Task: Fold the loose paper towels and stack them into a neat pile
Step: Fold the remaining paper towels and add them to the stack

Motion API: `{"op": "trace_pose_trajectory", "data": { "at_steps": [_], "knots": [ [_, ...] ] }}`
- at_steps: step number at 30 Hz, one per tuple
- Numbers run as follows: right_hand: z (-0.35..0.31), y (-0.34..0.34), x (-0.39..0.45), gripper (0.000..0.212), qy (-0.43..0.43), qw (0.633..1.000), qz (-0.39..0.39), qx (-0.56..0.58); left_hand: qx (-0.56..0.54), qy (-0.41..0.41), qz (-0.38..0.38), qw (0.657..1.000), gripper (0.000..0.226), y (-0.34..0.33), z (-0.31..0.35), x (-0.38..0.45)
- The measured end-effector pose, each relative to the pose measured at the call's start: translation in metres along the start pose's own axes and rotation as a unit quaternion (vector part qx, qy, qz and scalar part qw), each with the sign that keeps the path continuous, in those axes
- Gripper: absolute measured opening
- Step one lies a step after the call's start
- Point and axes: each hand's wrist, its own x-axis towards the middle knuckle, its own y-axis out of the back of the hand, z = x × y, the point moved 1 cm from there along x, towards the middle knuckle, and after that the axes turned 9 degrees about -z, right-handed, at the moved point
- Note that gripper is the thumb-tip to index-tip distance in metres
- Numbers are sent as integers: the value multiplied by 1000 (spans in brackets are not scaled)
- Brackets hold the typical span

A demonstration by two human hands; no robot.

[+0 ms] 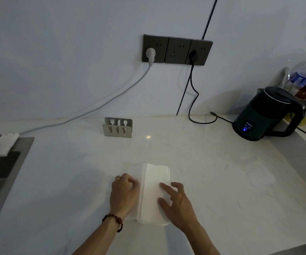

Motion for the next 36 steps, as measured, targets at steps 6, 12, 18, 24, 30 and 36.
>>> {"op": "trace_pose_trajectory", "data": {
  "at_steps": [6,12,18,24,30,36],
  "knots": [
    [-8,-7,3,67,-9,996,-63,-56,170,65,-31,983,38,9,-30,3],
    [-7,-10,3,68,-7,998,-57,-32,190,54,-53,979,42,3,-29,6],
    [-5,-8,5,68,-5,998,-59,-22,-108,38,-56,992,12,24,-8,-3],
    [-8,-7,5,68,-1,998,-61,-4,-303,-58,-207,929,15,37,36,-19],
    [-1,-3,2,39,12,991,-38,126,-129,-33,-73,988,11,14,21,-13],
    [2,-2,-2,27,-98,929,58,351,30,0,-109,994,59,-11,0,-10]
  ]
}}
